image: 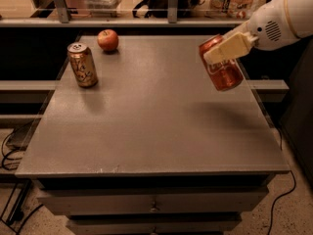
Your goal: Place coke can upright
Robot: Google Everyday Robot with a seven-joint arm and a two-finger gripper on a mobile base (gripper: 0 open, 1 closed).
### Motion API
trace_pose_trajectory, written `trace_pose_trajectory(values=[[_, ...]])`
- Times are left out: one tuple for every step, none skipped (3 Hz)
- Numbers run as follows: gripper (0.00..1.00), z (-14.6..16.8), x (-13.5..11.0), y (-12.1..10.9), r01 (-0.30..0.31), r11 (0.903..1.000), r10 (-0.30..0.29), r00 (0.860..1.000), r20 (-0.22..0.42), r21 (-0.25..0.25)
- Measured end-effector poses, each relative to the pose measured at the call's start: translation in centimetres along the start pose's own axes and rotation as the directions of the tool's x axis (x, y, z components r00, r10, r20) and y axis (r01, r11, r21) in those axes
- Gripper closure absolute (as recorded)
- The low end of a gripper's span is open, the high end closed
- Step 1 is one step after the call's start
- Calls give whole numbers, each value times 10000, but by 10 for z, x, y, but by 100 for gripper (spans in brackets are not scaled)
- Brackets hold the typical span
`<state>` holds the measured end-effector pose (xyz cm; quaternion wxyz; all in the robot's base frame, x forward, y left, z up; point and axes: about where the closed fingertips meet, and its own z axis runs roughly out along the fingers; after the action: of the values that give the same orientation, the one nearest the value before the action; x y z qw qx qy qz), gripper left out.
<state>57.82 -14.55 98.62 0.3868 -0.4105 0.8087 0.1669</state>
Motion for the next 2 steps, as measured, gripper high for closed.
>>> trace_pose_trajectory(values=[[100, -3, -23, 32, 1972, 9743, -1886, 9784, 844, -1092], [100, -1, -23, 41, 2972, 9457, -2872, 9536, 902, -1316]])
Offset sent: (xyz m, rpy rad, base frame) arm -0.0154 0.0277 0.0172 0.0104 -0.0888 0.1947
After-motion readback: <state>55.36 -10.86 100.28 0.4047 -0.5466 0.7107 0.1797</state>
